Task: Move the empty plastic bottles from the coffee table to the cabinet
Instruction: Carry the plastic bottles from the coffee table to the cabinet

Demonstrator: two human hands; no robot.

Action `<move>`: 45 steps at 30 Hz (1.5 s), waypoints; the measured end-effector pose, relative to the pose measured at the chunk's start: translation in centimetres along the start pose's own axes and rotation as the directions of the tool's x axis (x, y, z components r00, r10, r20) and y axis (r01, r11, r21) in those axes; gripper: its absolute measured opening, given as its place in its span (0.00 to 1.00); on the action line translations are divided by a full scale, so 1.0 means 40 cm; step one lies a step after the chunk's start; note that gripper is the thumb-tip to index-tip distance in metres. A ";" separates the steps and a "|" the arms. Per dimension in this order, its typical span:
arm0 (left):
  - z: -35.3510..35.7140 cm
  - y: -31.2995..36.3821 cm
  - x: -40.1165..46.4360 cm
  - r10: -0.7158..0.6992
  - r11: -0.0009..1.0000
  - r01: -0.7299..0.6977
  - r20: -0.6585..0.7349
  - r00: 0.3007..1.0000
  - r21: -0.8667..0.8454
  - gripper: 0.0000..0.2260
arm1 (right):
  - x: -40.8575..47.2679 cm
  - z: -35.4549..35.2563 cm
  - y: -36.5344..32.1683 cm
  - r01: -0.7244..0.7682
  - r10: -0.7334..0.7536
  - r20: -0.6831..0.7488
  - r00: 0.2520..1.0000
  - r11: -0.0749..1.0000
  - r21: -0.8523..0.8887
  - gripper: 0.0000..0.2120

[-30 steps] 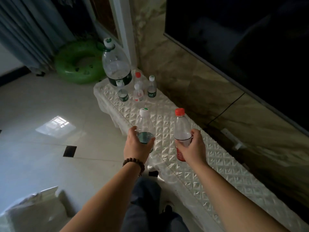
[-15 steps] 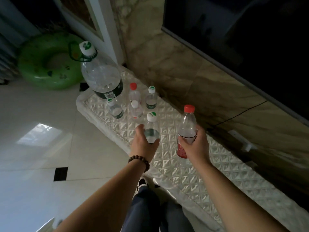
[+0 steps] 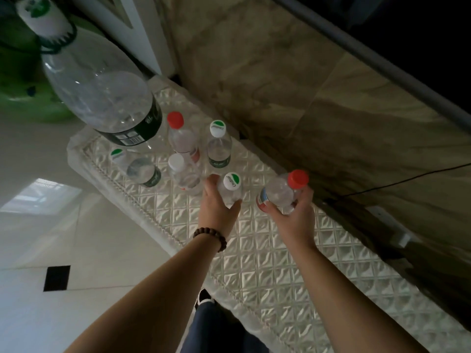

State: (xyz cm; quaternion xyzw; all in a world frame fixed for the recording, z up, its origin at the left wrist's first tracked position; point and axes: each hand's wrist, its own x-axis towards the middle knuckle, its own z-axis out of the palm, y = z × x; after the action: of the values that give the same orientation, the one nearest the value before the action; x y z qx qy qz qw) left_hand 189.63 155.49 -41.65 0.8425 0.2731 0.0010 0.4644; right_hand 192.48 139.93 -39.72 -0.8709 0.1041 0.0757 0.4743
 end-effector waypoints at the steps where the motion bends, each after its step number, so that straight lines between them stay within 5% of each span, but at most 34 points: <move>1: 0.009 -0.011 0.005 0.005 1.000 -0.005 -0.004 1.000 0.006 0.29 | 0.008 0.015 0.014 0.001 -0.001 0.007 1.000 1.000 -0.011 0.35; 13: 0.021 -0.028 0.015 0.001 0.994 0.001 -0.014 1.000 0.110 0.31 | 0.014 0.065 0.052 0.028 -0.020 0.058 0.998 0.990 -0.140 0.36; 21: 0.017 -0.008 -0.007 0.006 0.977 -0.008 0.009 1.000 0.212 0.44 | 0.013 0.044 0.039 0.009 0.010 0.130 0.992 0.990 -0.143 0.51; 27: -0.033 0.054 -0.076 0.015 0.960 -0.006 -0.029 0.999 0.278 0.40 | -0.029 -0.024 -0.016 0.029 -0.005 0.153 0.988 0.988 -0.152 0.50; 37: -0.222 0.222 -0.324 0.070 0.899 -0.007 -0.129 0.989 0.437 0.33 | -0.206 -0.247 -0.212 0.277 -0.217 0.211 0.953 0.908 -0.316 0.41; 45: -0.310 0.243 -0.565 -0.096 0.911 0.200 -0.287 0.953 0.360 0.33 | -0.351 -0.342 -0.278 0.509 -0.406 0.358 0.841 0.818 -0.269 0.38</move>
State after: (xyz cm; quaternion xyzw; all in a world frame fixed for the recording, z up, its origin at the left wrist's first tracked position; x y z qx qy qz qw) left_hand 171.68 150.69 -21.28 0.8861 0.3906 0.0235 0.2485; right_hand 182.17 135.83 -20.10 -0.9204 -0.1951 0.1000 0.3238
